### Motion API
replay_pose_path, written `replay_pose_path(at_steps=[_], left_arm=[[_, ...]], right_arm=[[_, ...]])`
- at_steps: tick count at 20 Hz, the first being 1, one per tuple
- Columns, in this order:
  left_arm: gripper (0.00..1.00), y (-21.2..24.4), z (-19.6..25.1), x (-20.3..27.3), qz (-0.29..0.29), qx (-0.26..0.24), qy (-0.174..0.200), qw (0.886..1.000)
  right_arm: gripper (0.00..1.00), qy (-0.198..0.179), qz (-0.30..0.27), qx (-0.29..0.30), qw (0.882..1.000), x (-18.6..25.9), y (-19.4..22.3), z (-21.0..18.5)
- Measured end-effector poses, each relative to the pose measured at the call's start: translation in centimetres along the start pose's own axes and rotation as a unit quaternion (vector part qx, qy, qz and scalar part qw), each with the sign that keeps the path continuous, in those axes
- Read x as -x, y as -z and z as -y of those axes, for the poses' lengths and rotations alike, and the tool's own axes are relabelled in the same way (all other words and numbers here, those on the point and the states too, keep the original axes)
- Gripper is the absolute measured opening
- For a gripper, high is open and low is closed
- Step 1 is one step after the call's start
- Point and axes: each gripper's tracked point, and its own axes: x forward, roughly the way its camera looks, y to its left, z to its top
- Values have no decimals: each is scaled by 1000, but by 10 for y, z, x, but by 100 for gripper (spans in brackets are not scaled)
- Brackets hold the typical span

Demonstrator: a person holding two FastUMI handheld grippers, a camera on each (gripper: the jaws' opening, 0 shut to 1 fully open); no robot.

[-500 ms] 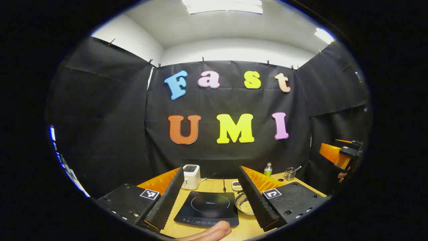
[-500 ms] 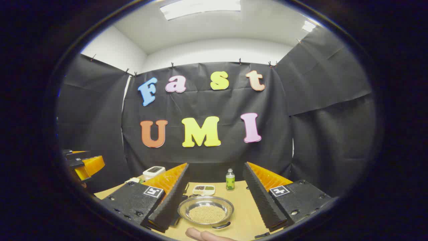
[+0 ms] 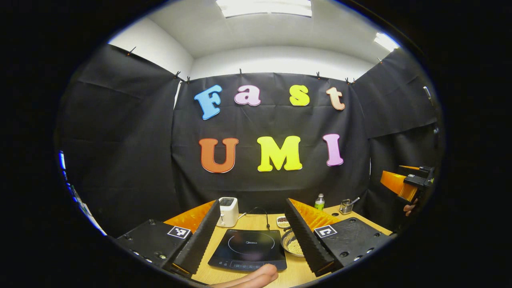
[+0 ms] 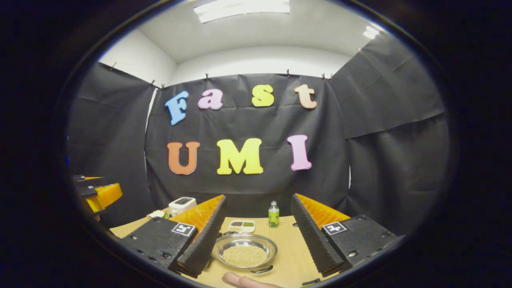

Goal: First push the handle of the pot to place it horizontally, then grasp the pot with both hands and set it on the induction cooktop.

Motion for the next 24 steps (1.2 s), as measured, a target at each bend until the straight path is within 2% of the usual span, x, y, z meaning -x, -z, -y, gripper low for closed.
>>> replay_pose_path(at_steps=[1,10,14,15,16,18,19,20,21,24], left_arm=[[96,0,0,1,1,1,-1,1000],[96,2,-2,4,12,3,3,1000],[96,2,-1,7,15,7,7,1000],[96,2,0,7,18,9,9,1000],[96,0,0,9,21,9,9,1000],[96,-2,2,11,31,7,11,999],[96,-2,4,11,34,4,12,999],[96,0,4,12,34,2,12,999],[96,1,6,14,34,1,13,999],[96,4,13,16,34,2,18,999]], right_arm=[[96,0,2,1,1000,-1,0,-1],[96,-13,1,7,1000,-12,12,-10],[96,-14,-21,-5,1000,-27,31,-9],[96,-19,-28,-12,999,-31,36,-10],[100,-31,-37,-20,999,-35,43,-15],[93,-50,-54,-33,997,-41,57,-18],[82,-58,-60,-35,996,-45,64,-19],[79,-68,-67,-31,995,-48,71,-23],[62,-72,-77,-25,994,-51,80,-22],[0,-86,-124,-14,988,-59,116,-27]])
